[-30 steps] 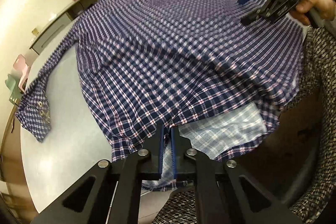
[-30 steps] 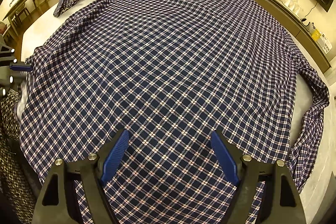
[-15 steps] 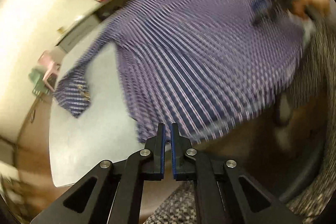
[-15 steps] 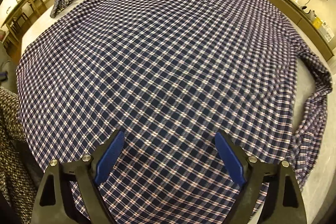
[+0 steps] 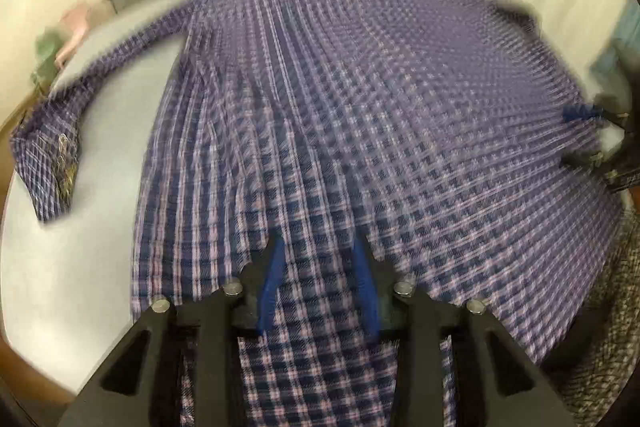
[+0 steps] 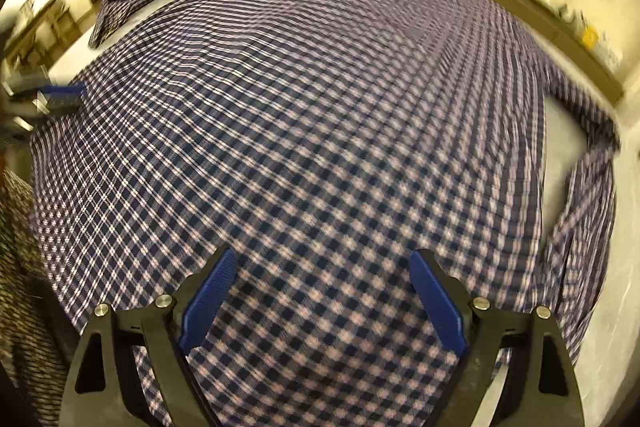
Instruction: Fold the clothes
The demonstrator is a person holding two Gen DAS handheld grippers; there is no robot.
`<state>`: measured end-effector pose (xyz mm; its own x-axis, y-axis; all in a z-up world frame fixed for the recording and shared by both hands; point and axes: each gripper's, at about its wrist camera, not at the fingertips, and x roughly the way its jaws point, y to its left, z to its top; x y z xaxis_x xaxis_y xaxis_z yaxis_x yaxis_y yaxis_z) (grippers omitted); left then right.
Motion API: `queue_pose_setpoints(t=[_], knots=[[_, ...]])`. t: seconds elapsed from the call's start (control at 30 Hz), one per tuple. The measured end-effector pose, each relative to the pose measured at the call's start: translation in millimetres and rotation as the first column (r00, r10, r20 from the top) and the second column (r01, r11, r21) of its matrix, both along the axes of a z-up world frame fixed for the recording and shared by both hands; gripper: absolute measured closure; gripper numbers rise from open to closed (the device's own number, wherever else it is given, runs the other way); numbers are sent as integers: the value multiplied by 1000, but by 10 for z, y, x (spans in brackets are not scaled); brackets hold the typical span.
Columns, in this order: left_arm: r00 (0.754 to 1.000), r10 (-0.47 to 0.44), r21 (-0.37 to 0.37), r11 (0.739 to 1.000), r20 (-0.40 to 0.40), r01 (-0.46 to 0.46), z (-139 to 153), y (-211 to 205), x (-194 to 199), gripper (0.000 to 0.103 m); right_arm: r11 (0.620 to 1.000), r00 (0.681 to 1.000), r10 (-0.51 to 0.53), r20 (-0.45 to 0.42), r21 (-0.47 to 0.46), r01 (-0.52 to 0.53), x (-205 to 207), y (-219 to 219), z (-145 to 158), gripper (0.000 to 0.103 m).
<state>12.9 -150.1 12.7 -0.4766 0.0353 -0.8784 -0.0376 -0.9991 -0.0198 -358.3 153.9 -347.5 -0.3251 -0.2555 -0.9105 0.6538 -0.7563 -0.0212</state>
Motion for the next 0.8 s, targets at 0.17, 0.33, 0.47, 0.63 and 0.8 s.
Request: queue_pose_setpoints(t=[0.17,0.33,0.47,0.63,0.8], knots=[[992,126,46,991,-4,-126,-401,-294,-62,65,998,998,-60,-32,-26,59,-269,541,319,14],[991,97,97,991,-90,-88,-536,-132,-266,65,817,811,-576,-101,-113,566,-876,2080,795,14],[985,2,119,993,-172,18,-409,244,-509,65,798,798,-602,-14,-33,602,-1113,2329,513,16],[913,-261,122,942,-314,311,-171,1190,-699,47,822,827,-560,41,-95,561,-1228,2246,595,100],[778,-525,-113,846,-345,521,-506,2404,-773,43,701,821,-538,191,-438,562,-1055,2495,1070,100]])
